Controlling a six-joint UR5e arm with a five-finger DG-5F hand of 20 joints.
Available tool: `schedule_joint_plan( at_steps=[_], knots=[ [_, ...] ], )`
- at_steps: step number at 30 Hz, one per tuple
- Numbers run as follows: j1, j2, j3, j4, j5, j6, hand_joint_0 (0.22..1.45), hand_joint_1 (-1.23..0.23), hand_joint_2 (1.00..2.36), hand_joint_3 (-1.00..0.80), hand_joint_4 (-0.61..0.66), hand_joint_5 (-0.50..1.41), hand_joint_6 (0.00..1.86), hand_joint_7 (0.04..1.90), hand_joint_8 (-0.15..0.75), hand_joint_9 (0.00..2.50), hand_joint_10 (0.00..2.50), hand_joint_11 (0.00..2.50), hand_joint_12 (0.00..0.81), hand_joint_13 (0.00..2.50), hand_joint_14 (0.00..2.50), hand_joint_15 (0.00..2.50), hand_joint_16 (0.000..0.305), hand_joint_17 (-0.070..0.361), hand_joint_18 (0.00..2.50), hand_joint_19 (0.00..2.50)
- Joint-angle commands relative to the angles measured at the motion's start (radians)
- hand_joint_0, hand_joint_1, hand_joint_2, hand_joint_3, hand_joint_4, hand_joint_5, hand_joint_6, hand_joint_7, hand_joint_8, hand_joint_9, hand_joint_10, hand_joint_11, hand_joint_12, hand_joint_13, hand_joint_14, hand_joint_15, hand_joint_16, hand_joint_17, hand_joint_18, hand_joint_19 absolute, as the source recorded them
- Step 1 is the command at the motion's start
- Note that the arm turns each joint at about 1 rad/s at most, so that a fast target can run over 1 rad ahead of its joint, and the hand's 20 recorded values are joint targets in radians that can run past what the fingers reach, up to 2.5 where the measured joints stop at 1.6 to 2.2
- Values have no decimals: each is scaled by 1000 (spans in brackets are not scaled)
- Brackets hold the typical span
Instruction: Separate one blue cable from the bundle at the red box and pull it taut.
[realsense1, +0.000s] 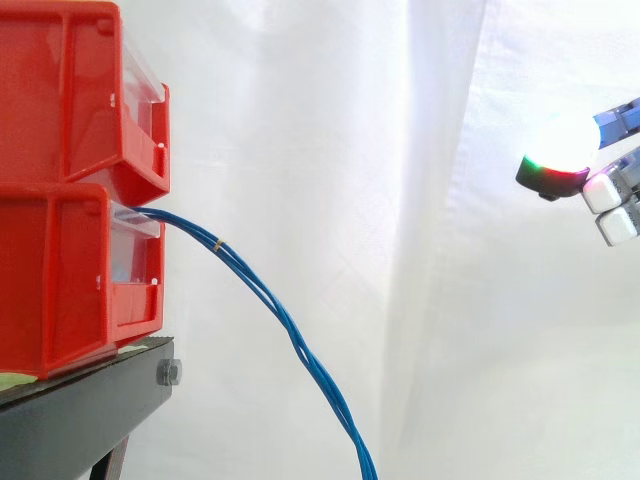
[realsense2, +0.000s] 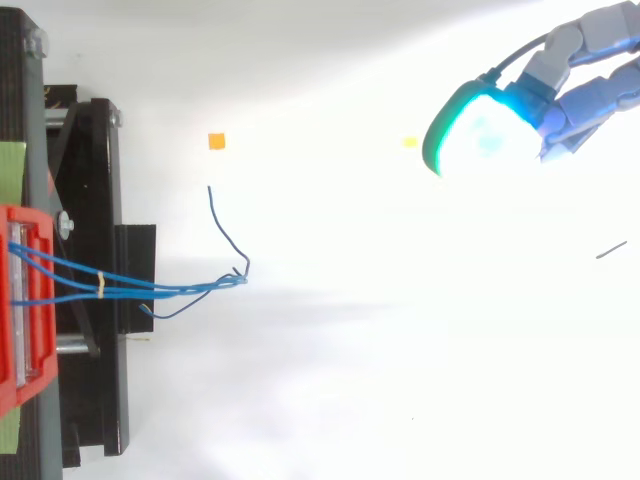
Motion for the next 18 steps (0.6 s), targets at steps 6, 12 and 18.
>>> schedule_joint_plan(
  at_steps=[6, 12, 18],
  knots=[
    [3, -1, 1, -4, -1, -2, 524, -756, 1000, -500, 222, -205, 502, 715, 273, 598, 8, 250, 365, 561, 14, 313, 52, 116, 497, 545],
    [21, -49, 3, 82, 28, -9, 523, -768, 1000, -500, 221, -205, 502, 723, 274, 583, 8, 254, 371, 431, 10, 248, 48, 109, 332, 473],
    [35, -155, 101, 87, 35, -9, 543, -781, 1000, -496, 216, -204, 502, 733, 271, 621, 11, 334, 360, 471, 12, 277, 45, 100, 358, 468]
  ],
)
